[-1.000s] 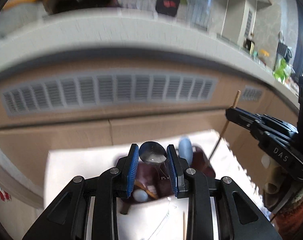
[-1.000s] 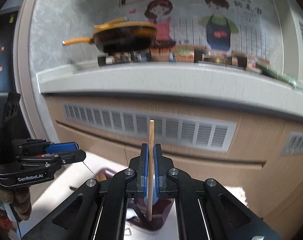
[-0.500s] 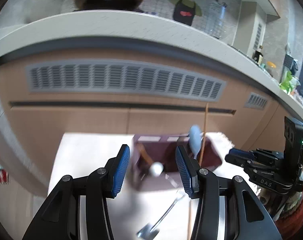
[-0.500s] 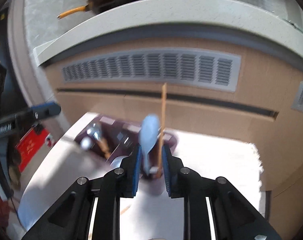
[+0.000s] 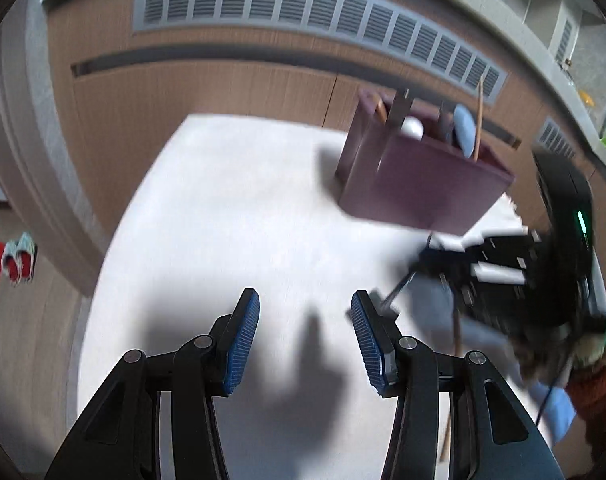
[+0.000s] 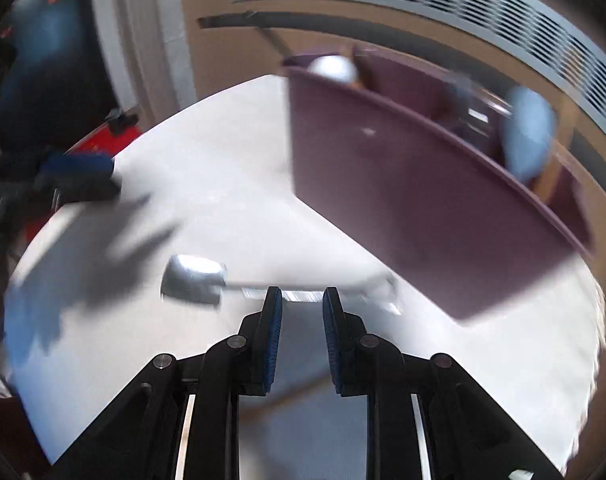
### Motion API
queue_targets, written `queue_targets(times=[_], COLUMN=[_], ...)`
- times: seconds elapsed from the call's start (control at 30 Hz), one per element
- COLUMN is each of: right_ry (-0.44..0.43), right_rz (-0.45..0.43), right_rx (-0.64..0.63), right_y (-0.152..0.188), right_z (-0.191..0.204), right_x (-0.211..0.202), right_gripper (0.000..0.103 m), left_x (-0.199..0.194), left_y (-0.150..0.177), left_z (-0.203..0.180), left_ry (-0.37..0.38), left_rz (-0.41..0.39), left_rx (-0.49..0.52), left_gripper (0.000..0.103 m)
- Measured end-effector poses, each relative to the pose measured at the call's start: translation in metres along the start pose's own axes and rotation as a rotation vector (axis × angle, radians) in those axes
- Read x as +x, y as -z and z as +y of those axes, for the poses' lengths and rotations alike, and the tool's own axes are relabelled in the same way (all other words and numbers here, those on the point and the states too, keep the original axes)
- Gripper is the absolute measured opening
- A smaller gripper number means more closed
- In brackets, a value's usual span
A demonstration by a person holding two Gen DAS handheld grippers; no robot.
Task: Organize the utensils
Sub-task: 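Grasp the metal shovel-shaped spoon by its handle with the right gripper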
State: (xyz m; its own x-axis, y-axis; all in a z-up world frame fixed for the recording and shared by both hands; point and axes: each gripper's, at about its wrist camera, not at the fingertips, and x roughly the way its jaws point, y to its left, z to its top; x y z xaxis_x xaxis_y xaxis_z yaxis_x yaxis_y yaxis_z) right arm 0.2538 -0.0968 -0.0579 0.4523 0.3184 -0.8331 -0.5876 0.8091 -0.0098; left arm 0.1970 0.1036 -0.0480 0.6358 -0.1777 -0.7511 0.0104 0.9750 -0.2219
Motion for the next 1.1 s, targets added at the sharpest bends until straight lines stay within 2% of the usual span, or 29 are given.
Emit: queue_targets(times=[0.03, 0.23, 0.37, 0.53, 0.67, 0.8, 0.87, 0.97, 1.1], right_ry=[-0.005, -0.005, -0.018, -0.076, -0.128, -0.199, -0.182, -0.110, -0.074], right_rz=[-0.001, 0.013, 0.011, 0.031, 0.063, 0.090, 0.065, 0.011, -0.007], right_rx=[0.009, 0.056, 0.088, 0.149, 0.160, 0.103, 0.060, 0.035, 0.115], right_y=[-0.006, -0.023, -0.006, 0.030, 0.050, 0.060, 0.059, 0.048, 0.018], right_z=[0.001, -0.008, -0.022, -0.033, -0.029, -0.010, 0.001, 0.010, -0.006], right_x=[0.008, 0.030, 0.024, 0.001, -0.014, -0.024, -0.028, -0.025, 0.003], right_gripper=[0.009, 0.009, 0.008, 0.008, 0.013, 0.017, 0.018, 0.020, 0.022], left_x=[0.001, 0.002, 0.005, 0.014, 0.018, 0.020, 0.019, 0.018, 0.018], left_y=[0.004, 0.007, 0.003, 0.001, 0.000, 0.001, 0.001, 0.002, 0.004], left_z=[0.001, 0.003, 0.004, -0.003, -0.009, -0.010, -0.008, -0.006, -0.001], left_ry=[-0.001, 0.018, 0.027, 0.029, 0.032, 0.030, 0.027, 0.023, 0.018], left_rz=[0.008, 0.018, 0.023, 0.041, 0.050, 0.057, 0.059, 0.060, 0.063], left_rx=[-0.004, -0.013, -0.013, -0.001, 0.003, 0.001, -0.002, -0.011, -0.022], left_gripper=[0.049, 0.049, 0.049, 0.049, 0.049, 0.049, 0.049, 0.049, 0.049])
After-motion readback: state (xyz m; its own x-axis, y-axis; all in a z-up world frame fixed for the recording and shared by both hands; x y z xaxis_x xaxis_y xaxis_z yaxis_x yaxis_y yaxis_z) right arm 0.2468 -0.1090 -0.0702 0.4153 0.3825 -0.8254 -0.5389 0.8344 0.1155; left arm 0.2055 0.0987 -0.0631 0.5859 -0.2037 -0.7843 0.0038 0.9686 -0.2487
